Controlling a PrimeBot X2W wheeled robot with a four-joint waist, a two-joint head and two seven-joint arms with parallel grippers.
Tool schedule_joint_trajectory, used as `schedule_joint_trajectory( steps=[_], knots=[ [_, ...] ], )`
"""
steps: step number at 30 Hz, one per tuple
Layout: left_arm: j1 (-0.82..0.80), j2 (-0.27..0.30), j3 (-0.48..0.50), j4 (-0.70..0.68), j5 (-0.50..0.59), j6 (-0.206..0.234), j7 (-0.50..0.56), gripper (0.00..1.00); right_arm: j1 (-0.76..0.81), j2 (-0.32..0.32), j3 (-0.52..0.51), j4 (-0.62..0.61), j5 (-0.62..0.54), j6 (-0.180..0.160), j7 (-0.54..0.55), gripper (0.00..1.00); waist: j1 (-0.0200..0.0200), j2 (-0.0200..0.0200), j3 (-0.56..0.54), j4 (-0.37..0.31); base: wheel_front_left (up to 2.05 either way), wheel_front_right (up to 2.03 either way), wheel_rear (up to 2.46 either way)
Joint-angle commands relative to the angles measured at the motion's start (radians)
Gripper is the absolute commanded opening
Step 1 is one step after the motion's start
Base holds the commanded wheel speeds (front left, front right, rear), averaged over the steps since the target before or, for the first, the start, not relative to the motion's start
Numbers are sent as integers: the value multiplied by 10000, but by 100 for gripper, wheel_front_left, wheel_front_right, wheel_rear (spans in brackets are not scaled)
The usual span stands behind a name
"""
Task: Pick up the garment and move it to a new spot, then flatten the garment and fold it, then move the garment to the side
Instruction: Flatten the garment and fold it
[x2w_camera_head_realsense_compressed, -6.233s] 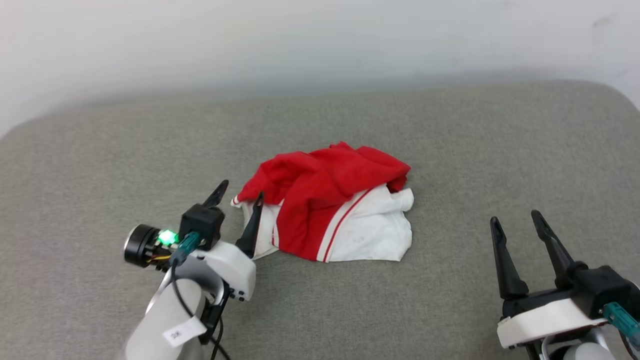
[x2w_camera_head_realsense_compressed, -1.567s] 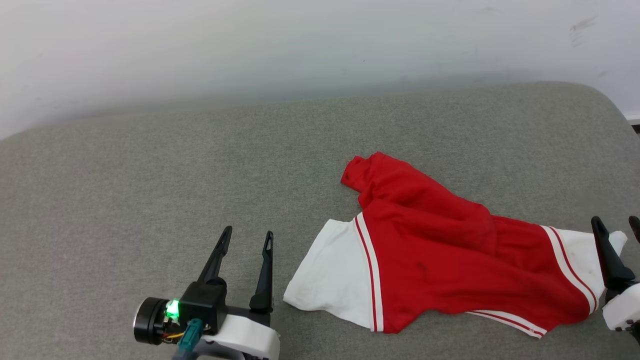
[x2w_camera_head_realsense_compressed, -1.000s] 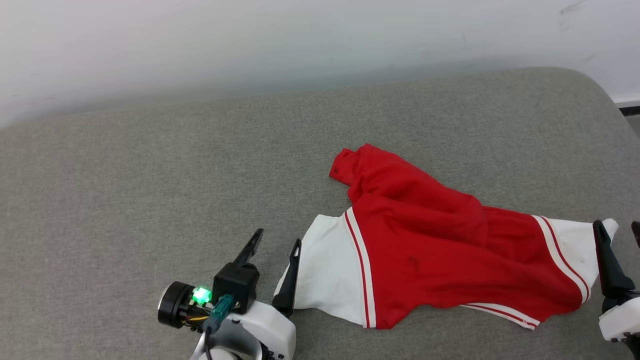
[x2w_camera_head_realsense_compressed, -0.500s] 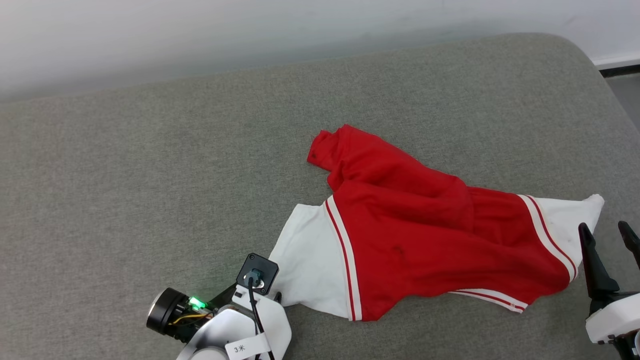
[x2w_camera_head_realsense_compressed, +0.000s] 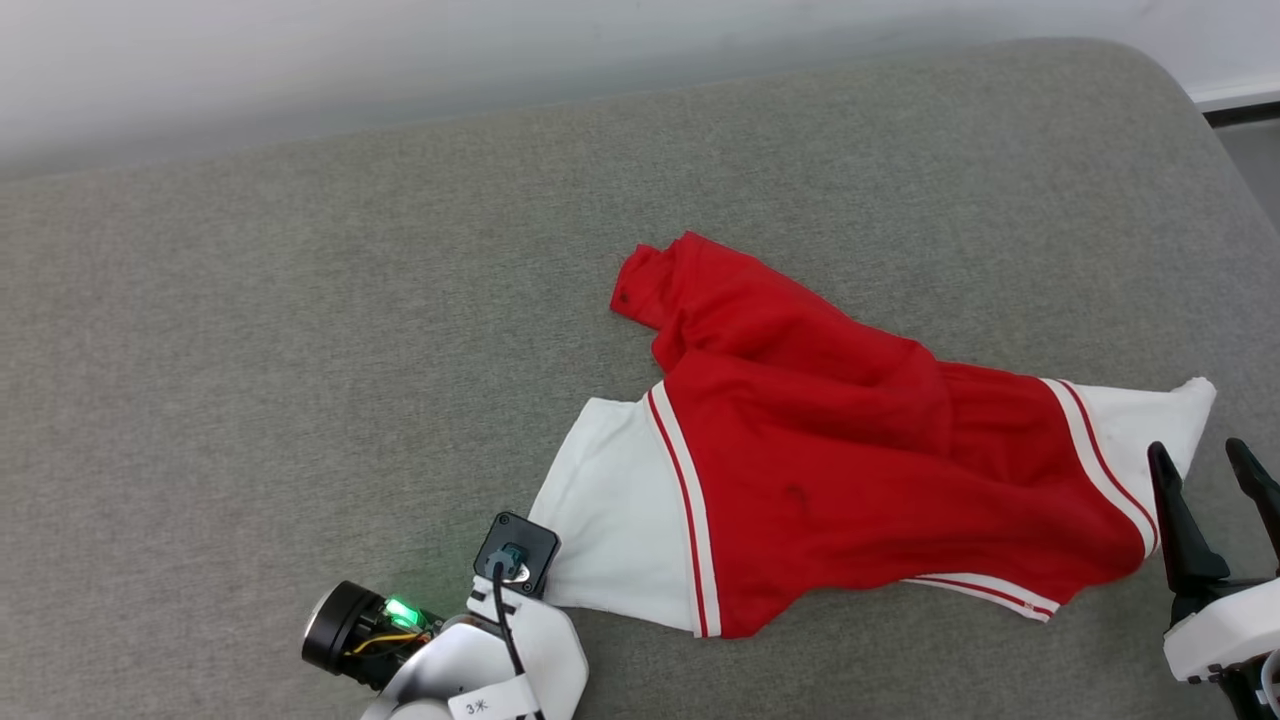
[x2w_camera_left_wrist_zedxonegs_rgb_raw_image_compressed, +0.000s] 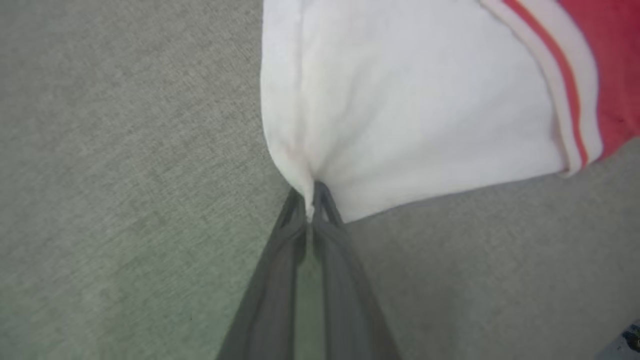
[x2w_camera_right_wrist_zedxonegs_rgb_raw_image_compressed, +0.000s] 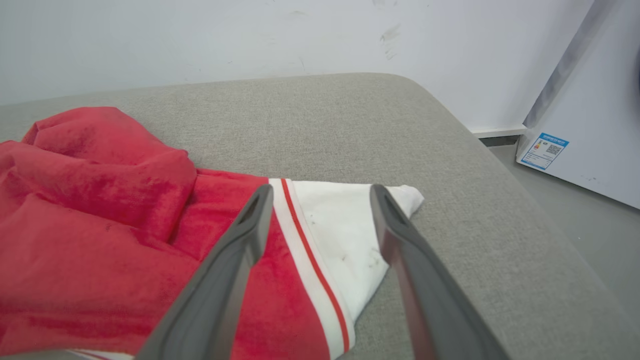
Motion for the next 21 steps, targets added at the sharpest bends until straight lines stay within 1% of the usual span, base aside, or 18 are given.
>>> schedule_joint_trajectory(
  steps=[1, 6, 13, 17, 21],
  knots=[
    [104, 68, 102, 152, -47, 114, -172, 0, -158, -66, 33, 37, -15, -11, -5, 100, 0, 0, -70, 100, 0, 0, 0],
    [87, 70, 425, -81, -102, 505, -860, 0, -49, -89, 36, 68, -89, -11, 119, 100, 0, 0, -319, 315, 0, 0, 0],
    [371, 281, 1107, -590, -405, 953, -1254, 0, 235, -225, 361, 212, -36, -11, 737, 100, 0, 0, -749, 573, 0, 0, 0],
    [719, 429, 1445, -1053, -628, 1125, -1163, 0, 454, -411, 512, 222, 49, -11, 1564, 100, 0, 0, -898, 692, 0, 0, 0],
    [1029, 565, 1645, -1686, -796, 1180, -966, 0, 650, -639, 329, 90, 225, -12, 2822, 100, 0, 0, -884, 842, 0, 0, 0]
  ],
)
